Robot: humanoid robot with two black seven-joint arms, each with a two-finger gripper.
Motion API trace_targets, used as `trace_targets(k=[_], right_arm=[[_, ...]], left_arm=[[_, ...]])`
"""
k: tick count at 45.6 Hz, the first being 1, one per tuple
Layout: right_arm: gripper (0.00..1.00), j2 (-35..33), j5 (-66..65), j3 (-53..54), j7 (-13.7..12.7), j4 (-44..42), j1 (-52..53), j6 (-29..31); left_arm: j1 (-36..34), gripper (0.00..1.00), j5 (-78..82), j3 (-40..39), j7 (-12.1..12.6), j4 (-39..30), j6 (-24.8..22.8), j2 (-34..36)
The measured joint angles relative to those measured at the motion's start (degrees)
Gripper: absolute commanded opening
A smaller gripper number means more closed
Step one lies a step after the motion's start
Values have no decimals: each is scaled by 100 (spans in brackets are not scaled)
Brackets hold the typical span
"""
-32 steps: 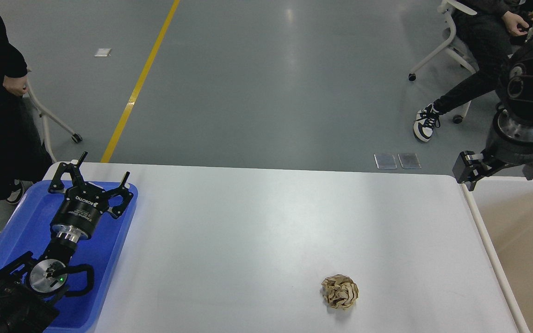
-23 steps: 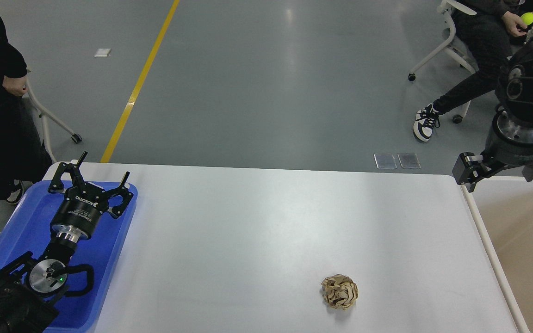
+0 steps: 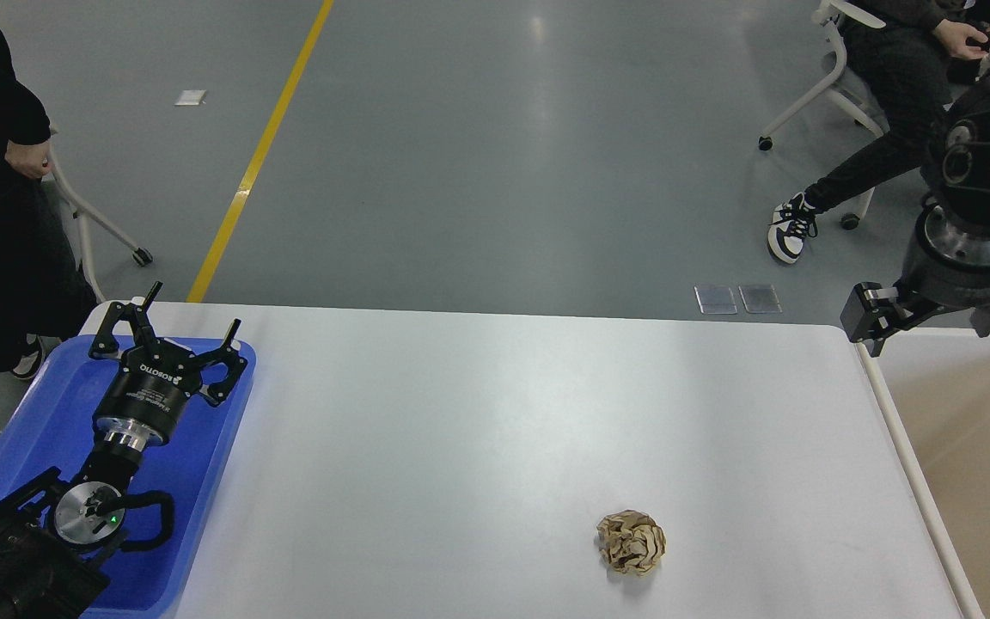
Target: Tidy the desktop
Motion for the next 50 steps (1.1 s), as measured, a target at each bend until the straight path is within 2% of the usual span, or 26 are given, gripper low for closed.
trace_targets(k=[50], right_arm=[[100,25,0,72,2,1,-100,0]], left_arm=[[0,99,-2,0,-2,0,0,-2]])
